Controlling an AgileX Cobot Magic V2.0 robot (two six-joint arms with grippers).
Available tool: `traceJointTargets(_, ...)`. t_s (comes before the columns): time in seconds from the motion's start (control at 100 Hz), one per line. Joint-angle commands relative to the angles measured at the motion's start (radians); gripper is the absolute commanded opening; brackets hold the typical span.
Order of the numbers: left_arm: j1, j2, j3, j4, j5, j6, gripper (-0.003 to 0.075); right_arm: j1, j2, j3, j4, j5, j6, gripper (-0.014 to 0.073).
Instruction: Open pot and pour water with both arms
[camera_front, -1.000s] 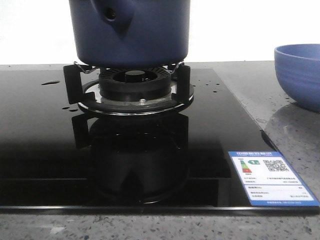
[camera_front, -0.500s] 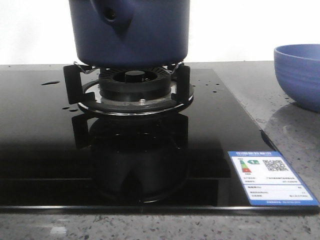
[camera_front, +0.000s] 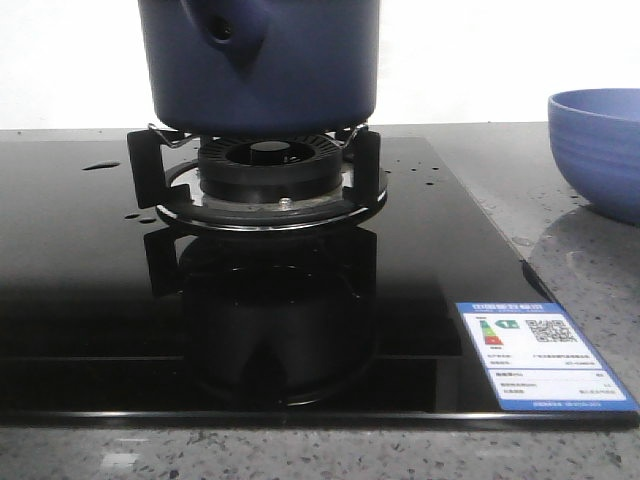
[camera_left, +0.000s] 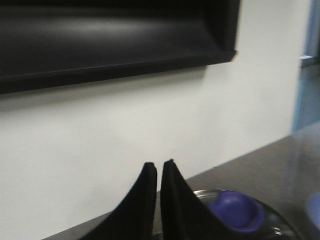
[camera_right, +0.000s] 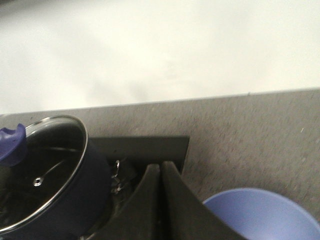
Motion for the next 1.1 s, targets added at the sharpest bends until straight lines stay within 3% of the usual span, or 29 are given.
traceJointTargets(0.0,0.003,-0.096,0.036,0.016,-0.178,-0.049,-0.002,-0.005,-0.066,0.049,0.086,-0.136,-0.132,-0.0056)
traceJointTargets(0.22,0.002,-0.314,0.307,0.072,-0.301,-0.042,-0.0019,-0.005,-0.276,0.309,0.087,-0.266,-0.304,-0.0056)
traceJointTargets(0.54,-0.022,-0.659,0.725,-0.018,-0.395,0.005,-0.0019,-0.005,-0.64,0.686,0.09,-0.34,-0.309,-0.0056)
traceJointTargets(0.69,-0.022,-0.747,0.787,-0.024,-0.404,0.005,-0.0019,-0.005,-0.712,0.733,0.09,-0.34,-0.309,-0.0056)
traceJointTargets(0.83,-0.022,-0.753,0.79,-0.114,-0.404,0.005,-0.0019,-0.005,-0.712,0.733,0.09,-0.335,-0.309,-0.0056)
traceJointTargets(1.09,-0.022,-0.753,0.79,-0.118,-0.404,0.005,-0.0019,-0.005,-0.712,0.733,0.09,-0.335,-0.309,-0.0056)
